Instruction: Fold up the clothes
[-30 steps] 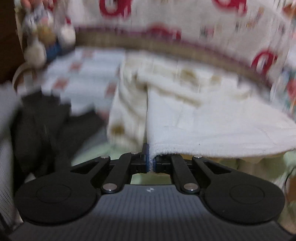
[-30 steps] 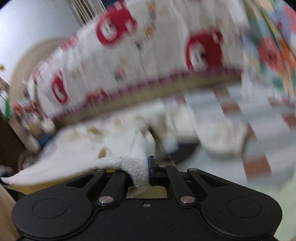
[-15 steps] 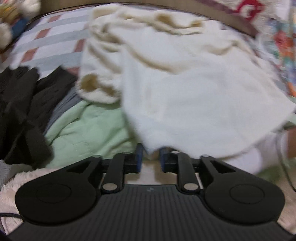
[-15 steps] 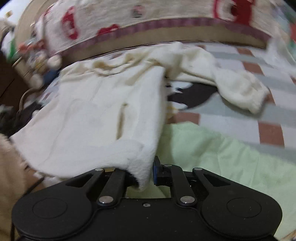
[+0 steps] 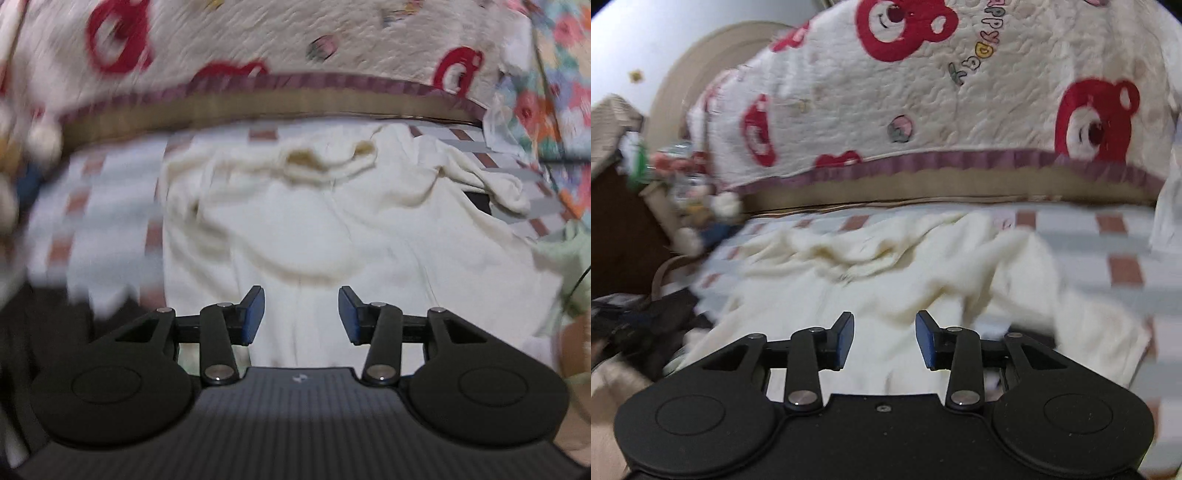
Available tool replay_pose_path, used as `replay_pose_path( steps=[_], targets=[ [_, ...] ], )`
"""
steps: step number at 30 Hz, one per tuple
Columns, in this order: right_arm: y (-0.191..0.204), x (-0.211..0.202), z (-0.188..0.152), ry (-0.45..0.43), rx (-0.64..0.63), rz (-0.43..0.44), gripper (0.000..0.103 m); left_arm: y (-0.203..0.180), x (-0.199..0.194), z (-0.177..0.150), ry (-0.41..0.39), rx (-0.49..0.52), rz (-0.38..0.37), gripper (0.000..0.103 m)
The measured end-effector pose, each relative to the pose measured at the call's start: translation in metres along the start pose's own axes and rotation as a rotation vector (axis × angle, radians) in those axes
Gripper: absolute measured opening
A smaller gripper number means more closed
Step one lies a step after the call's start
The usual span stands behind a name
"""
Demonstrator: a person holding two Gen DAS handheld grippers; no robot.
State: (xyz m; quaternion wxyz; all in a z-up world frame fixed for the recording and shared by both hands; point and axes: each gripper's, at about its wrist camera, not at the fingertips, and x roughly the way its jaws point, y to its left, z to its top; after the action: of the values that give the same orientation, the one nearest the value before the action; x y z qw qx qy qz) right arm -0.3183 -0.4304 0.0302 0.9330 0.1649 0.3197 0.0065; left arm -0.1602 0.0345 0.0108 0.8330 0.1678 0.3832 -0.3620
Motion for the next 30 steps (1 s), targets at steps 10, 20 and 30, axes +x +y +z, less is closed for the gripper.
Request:
replay_pose_path(
  steps=[10, 20, 30],
  targets=[
    [0.075, 0.171, 0.166, 0.386, -0.536, 0.034, 0.057, 0.064, 0.13, 0.096, 0.049, -0.479, -0.355, 0.053],
    [-0.01, 0.278, 0.117, 0.355, -0.693, -0.057, 0.036, 0.087, 0.258, 0.119, 0.086, -0.59, -0.303, 0.054],
    [-0.139, 0.301, 0.13, 0.286, -0.188, -0.139, 0.047, 0.07, 0.318, 0.12, 0.076, -0.69, -0.18, 0.063]
  ],
)
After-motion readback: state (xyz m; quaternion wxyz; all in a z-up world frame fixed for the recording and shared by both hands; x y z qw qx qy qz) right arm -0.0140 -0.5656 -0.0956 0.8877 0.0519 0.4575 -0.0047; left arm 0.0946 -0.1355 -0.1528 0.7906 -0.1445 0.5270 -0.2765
